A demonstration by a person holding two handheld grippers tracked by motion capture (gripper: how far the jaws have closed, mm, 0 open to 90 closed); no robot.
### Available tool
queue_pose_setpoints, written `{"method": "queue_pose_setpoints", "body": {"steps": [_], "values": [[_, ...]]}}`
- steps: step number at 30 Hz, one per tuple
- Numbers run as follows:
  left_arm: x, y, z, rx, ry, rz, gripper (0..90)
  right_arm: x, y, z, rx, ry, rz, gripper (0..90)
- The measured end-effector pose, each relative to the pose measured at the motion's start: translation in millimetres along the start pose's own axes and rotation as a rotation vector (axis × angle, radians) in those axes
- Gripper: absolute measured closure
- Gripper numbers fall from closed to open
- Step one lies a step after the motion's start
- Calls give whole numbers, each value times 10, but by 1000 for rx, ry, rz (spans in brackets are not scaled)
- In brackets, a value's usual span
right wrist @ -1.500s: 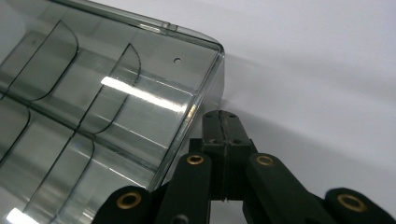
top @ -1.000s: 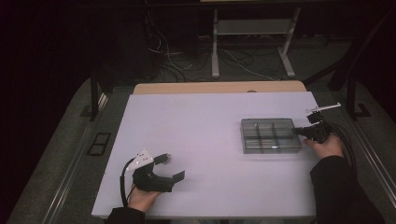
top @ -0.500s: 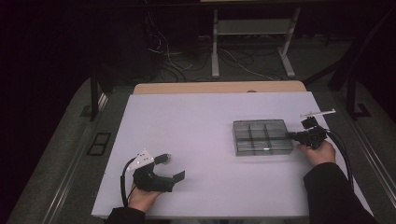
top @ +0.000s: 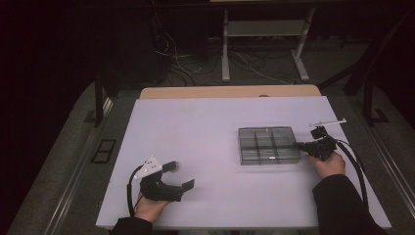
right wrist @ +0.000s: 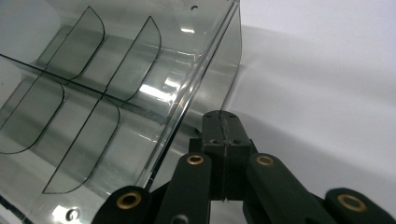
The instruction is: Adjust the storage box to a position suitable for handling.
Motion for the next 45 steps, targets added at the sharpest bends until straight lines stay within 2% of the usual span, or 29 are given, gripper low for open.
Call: {"method": "queue_pose_setpoints", "body": {"steps": [5,10,18,22,23,26,32,33,35,37,40,45], "values": [[-1,-2,3,1,-1,-1,0,-45,19,70,13,-15,-9,894],[5,8,8,-7,5,-1,0,-70,46,125,20,-5,-18,894],[5,16,15,-8,1,-2,0,-111,127,312,28,-1,-24,894],[7,9,20,-5,-2,-6,0,-127,147,352,32,25,-28,894],[8,6,19,-4,-5,-8,0,-140,151,377,45,56,-31,894],[8,4,19,-5,-6,-10,0,-161,152,430,56,85,-35,894],[7,7,19,-6,-6,-9,0,-195,174,511,59,77,-31,894],[7,8,20,-6,-5,-9,0,-203,187,541,57,58,-34,894],[6,8,21,-6,-5,-9,0,-207,190,561,57,57,-33,894],[6,8,23,-5,-7,-8,0,-215,224,598,71,35,-42,894],[5,7,25,-5,-10,-10,0,-212,249,633,74,38,-44,894],[4,5,32,-5,-14,-13,0,-229,290,737,76,14,-36,894]]}}
Point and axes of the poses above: each handheld gripper's, and its own axes: y roughly forward along the jaws, x roughly out of its top, z roughly to its left, the point moved 1 cm from there along y, roughly forward along the jaws, and after that the axes turned 15 degrees about y, right-handed, at the moved point
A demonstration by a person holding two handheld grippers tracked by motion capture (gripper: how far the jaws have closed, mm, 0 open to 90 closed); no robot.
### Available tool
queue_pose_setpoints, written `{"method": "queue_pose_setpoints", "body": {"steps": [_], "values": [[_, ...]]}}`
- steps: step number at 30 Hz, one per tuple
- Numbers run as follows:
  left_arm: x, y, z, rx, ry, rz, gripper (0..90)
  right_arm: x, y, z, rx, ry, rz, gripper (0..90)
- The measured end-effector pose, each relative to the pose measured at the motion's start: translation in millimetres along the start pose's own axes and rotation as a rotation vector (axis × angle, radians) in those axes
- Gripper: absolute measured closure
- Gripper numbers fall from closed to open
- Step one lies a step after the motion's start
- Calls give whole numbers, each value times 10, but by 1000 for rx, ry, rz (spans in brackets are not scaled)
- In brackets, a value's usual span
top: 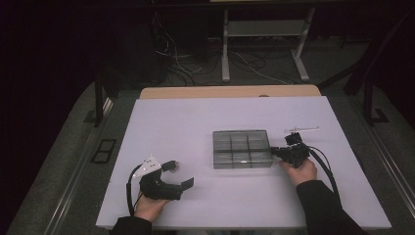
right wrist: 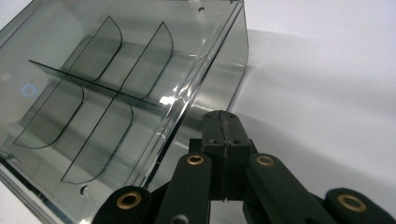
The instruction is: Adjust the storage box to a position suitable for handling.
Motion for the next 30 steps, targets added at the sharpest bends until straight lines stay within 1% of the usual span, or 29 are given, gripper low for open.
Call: {"method": "queue_pose_setpoints", "body": {"steps": [2,5,9,12,15,16,18,19,20,22,24,25,26,27,28,29,30], "values": [[2,6,8,-1,1,-2,0,-11,7,24,-4,-2,1,894],[5,19,10,-6,-6,-6,0,-25,13,52,0,-5,7,894],[8,18,9,-6,-4,-6,0,-37,23,81,4,-10,10,894],[10,19,9,-3,-2,-5,0,-49,34,112,-9,-14,8,894],[13,20,2,0,2,-3,0,-41,28,94,11,-9,14,885],[15,16,1,0,4,0,0,-39,15,95,11,0,14,873],[22,9,-3,3,8,0,0,-37,-46,96,13,-2,-1,857],[24,8,-4,5,9,0,0,-37,-46,96,13,-2,-1,857],[28,7,-7,5,8,2,0,-43,-99,83,16,11,-17,835],[37,6,-17,8,19,8,0,-44,-126,67,25,17,-22,824],[53,-4,-25,7,29,6,0,-42,-179,34,34,37,-36,808],[60,-9,-32,7,26,1,0,-42,-247,5,46,58,-52,785],[65,-15,-33,5,29,2,0,-41,-281,-6,50,62,-60,766],[71,-19,-34,6,31,4,0,-41,-281,-6,50,62,-60,766],[76,-21,-37,6,30,5,0,-43,-351,-8,59,72,-78,704],[80,-21,-38,8,29,8,0,-46,-382,-3,60,77,-86,673],[85,-23,-37,7,29,13,0,-46,-382,-3,60,77,-86,673]]}}
Point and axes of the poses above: each handheld gripper's, and its own axes: y roughly forward along the jaws, x roughly out of its top, z roughly to its left, the point moved 1 cm from there along y, roughly forward along the jaws, and after that the axes turned 15 degrees about y, right-handed, at the moved point
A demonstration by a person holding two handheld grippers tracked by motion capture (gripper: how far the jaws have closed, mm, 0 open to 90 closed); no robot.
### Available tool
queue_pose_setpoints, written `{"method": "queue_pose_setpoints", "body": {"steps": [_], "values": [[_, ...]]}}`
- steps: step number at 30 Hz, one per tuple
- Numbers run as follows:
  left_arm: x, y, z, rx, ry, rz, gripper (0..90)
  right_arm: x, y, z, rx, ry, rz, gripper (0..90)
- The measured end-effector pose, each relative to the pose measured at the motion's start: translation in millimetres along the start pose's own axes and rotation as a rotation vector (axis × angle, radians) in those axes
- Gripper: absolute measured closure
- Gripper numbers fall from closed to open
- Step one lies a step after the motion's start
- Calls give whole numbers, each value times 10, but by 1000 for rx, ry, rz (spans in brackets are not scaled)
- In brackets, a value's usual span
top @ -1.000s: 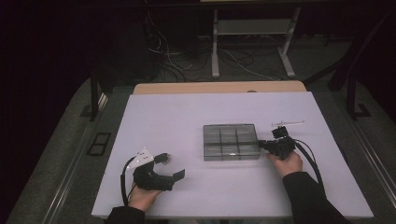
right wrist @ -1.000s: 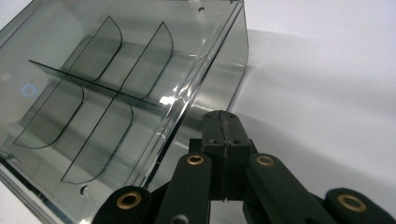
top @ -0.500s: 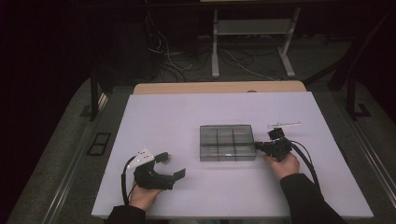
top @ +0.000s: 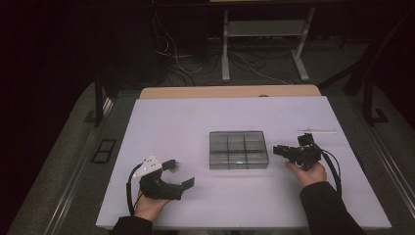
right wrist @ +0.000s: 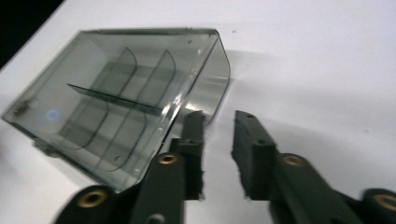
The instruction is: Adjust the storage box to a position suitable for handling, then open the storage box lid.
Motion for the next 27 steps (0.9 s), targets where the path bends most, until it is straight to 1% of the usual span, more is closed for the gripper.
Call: {"method": "queue_pose_setpoints", "body": {"steps": [1,3,4,5,6,8,9,10,11,12,13,14,16,18,19,20,21,23,24,27], "values": [[9,-6,-2,-3,-5,2,0,-8,-61,16,0,-5,-15,600],[38,-20,-16,-5,-13,-5,0,-20,-113,37,16,-4,-24,546],[55,-29,-23,-4,-5,-6,0,-20,-113,37,16,-4,-24,546],[73,-37,-31,-1,0,-5,0,-40,-162,59,44,-3,-32,484],[101,-45,-37,1,5,-6,0,-51,-177,71,58,-9,-35,450],[111,-47,-35,0,7,-5,0,-72,-205,98,83,-8,-30,383],[121,-51,-36,-3,4,-3,0,-72,-205,98,83,-8,-30,383],[129,-54,-36,-3,6,0,0,-83,-221,109,93,-10,-32,341],[137,-55,-37,-3,6,1,0,-107,-254,147,114,-19,-23,278],[147,-55,-37,-4,6,2,0,-107,-254,147,114,-19,-23,278],[157,-56,-35,-4,10,8,0,-120,-270,161,116,-28,-21,248],[169,-54,-33,-5,11,11,0,-145,-301,189,124,-42,-20,162],[188,-54,-18,-7,12,16,0,-166,-330,209,141,-56,-13,112],[207,-54,-1,-9,9,21,0,-181,-348,218,172,-77,-1,94],[219,-52,2,-9,6,21,0,-181,-348,218,172,-77,-1,94],[231,-55,7,-11,8,25,0,-194,-343,232,177,-87,20,3],[243,-53,7,-10,7,23,0,-194,-343,232,177,-87,20,3],[270,-53,17,-13,12,29,0,-205,-330,235,176,-114,39,3],[284,-51,20,-13,10,29,0,-212,-326,242,176,-117,49,3],[320,-40,53,-15,18,34,0,-221,-302,260,178,-162,64,4]]}}
Point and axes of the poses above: each handheld gripper's, and its own axes: y roughly forward along the jaws, x roughly out of its top, z roughly to its left, the point moved 1 cm from there along y, roughly forward along the jaws, and after that the axes turned 15 degrees about y, right-handed, at the moved point
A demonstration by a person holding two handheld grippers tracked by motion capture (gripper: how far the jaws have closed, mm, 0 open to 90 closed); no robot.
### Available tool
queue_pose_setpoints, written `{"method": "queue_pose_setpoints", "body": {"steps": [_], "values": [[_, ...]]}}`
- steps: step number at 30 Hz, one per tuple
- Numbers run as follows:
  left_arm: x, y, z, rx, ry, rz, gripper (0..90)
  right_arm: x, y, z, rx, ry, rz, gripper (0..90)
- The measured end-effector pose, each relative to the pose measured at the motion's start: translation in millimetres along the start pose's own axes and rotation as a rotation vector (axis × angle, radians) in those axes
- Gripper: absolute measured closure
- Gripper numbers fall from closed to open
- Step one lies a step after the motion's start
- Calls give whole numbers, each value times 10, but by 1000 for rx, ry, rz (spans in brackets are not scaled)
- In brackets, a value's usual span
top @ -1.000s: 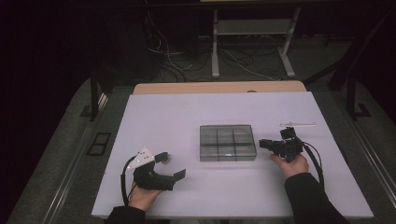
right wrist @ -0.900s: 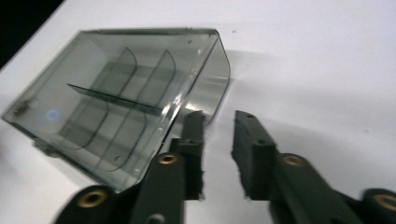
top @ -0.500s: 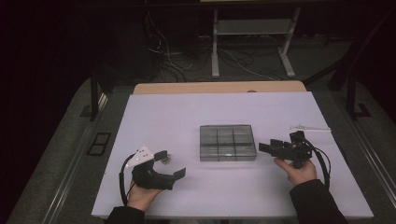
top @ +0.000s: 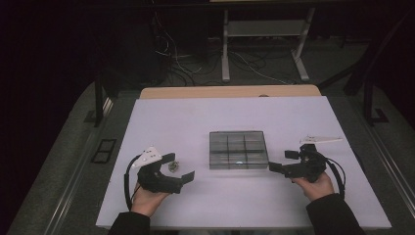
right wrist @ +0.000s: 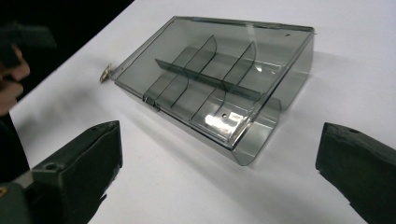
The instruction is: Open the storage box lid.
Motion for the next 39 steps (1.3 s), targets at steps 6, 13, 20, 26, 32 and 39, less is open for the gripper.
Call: {"method": "queue_pose_setpoints", "body": {"steps": [6,13,20,26,32,39], "values": [[50,37,64,-10,-1,0,0,-17,71,-1,-14,-65,46,4],[110,93,128,-24,10,18,0,-16,119,-25,-19,-97,67,5],[204,198,156,-51,59,39,0,-30,175,-39,-34,-162,119,157],[283,259,192,-55,90,58,0,-47,222,-46,-72,-182,150,461],[295,337,251,-50,102,68,0,-49,219,-38,-97,-187,145,704],[253,434,300,-44,131,75,0,-54,224,-36,-108,-209,149,885]]}}
Point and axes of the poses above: each handheld gripper's, and its own axes: y roughly forward along the jaws, x roughly out of its top, z roughly to its left, the point moved 1 cm from there along y, roughly forward along the jaws, and after that the axes turned 15 degrees about y, right-handed, at the moved point
